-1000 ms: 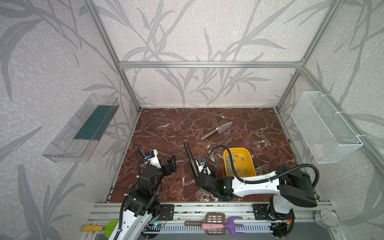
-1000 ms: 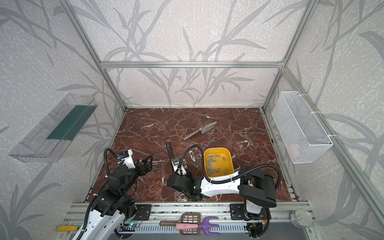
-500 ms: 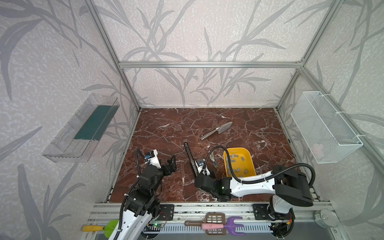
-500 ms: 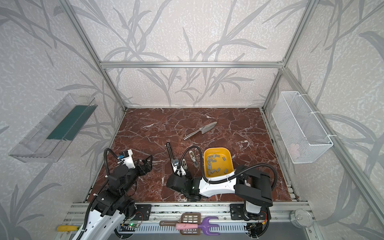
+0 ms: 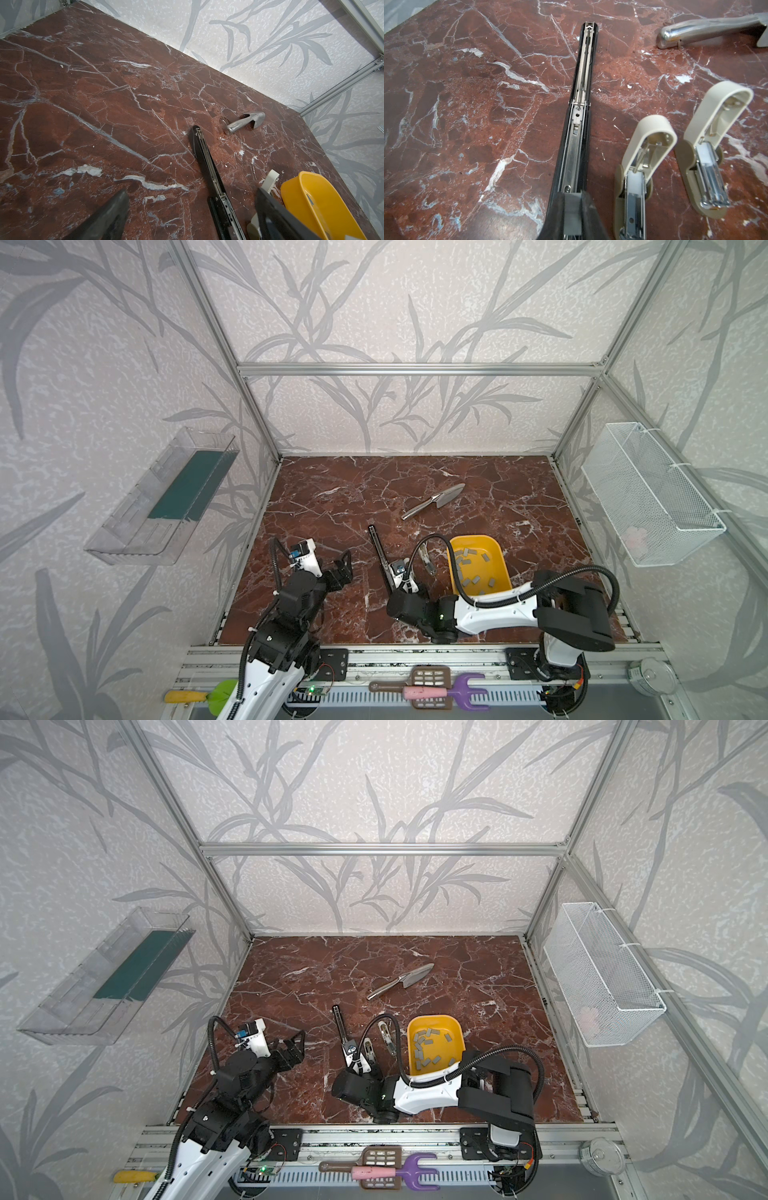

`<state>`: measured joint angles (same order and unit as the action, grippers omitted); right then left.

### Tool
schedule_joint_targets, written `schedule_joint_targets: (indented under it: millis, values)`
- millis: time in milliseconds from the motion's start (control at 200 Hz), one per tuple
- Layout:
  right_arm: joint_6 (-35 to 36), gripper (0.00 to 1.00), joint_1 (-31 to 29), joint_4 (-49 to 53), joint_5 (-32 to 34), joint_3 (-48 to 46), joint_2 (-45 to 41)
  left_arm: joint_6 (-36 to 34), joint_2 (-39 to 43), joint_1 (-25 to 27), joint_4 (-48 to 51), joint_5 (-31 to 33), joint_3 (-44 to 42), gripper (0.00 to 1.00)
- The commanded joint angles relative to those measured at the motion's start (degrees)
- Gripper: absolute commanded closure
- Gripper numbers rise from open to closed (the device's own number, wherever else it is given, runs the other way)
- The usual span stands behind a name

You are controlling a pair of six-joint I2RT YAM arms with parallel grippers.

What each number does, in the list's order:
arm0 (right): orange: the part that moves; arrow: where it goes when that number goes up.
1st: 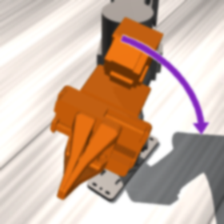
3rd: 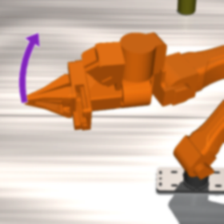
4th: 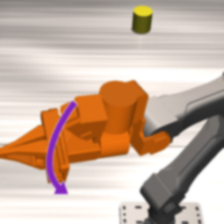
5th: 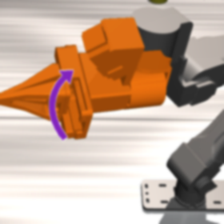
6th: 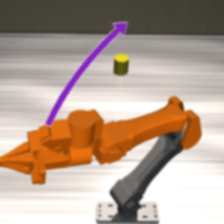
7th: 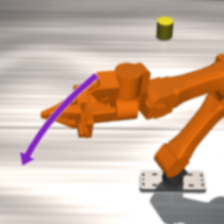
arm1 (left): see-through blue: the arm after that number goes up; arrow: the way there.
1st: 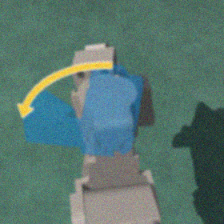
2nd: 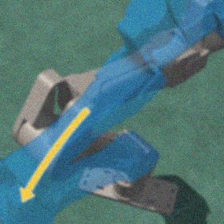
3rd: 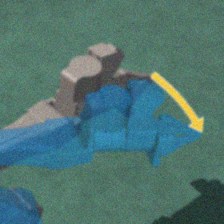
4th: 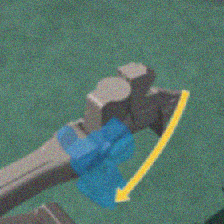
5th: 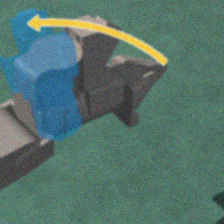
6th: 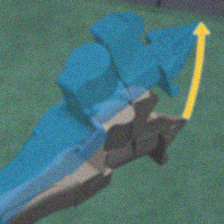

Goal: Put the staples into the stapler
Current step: 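Align the held staple strip above the black stapler's open channel with the right gripper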

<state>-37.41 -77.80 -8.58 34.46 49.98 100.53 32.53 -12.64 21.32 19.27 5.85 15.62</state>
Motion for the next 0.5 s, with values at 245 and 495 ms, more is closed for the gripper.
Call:
schedule_joint_targets:
  millis: [245,495]
  values:
    - [-1.52,0.86,-0.02,2.37,2.33,1.68,-1.14,-0.65,0.52,0.21,-0.38,-0.22,-0.73,0.05]
    - [-1.97,0.87,-0.44,3.34,2.72,2.42,-1.55,-0.64,0.61,0.12,-0.37,-0.16,-0.71,0.05]
